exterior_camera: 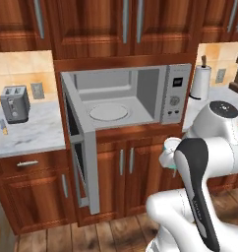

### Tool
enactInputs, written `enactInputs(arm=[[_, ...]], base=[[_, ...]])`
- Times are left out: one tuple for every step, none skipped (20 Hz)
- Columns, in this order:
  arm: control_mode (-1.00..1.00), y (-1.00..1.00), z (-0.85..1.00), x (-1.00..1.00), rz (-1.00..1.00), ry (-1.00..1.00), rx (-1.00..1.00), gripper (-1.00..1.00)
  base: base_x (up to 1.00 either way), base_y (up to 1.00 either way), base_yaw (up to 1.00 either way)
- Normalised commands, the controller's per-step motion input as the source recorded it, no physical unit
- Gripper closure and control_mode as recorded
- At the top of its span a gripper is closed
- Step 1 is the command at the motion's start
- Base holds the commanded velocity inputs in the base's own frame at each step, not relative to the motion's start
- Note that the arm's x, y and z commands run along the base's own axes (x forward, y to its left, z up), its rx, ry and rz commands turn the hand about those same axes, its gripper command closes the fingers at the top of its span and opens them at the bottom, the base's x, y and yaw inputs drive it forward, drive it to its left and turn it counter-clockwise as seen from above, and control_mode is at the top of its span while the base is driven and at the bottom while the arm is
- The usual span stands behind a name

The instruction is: Pick the mug from the counter and place it inside the microwave. Then close the microwave.

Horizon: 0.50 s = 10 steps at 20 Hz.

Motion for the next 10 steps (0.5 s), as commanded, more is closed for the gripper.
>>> enactInputs(arm=[[1.0,0.0,0.0,0.0,0.0,0.0,0.0,1.0],[1.0,0.0,0.0,0.0,0.0,0.0,0.0,1.0],[1.0,0.0,0.0,0.0,0.0,0.0,0.0,1.0],[1.0,0.0,0.0,0.0,0.0,0.0,0.0,1.0],[1.0,0.0,0.0,0.0,0.0,0.0,0.0,1.0],[1.0,0.0,0.0,0.0,0.0,0.0,0.0,1.0],[1.0,0.0,0.0,0.0,0.0,0.0,0.0,1.0],[1.0,0.0,0.0,0.0,0.0,0.0,0.0,1.0],[1.0,0.0,0.0,0.0,0.0,0.0,0.0,1.0],[1.0,0.0,0.0,0.0,0.0,0.0,0.0,1.0]], base=[[0.35,0.0,0.17],[0.32,0.0,0.17],[0.31,0.0,0.17],[0.31,0.0,0.17],[0.28,0.0,0.16],[0.26,0.0,0.15],[0.2,0.0,0.15],[0.16,0.01,0.13],[0.14,0.04,0.12],[0.1,0.09,0.09]])
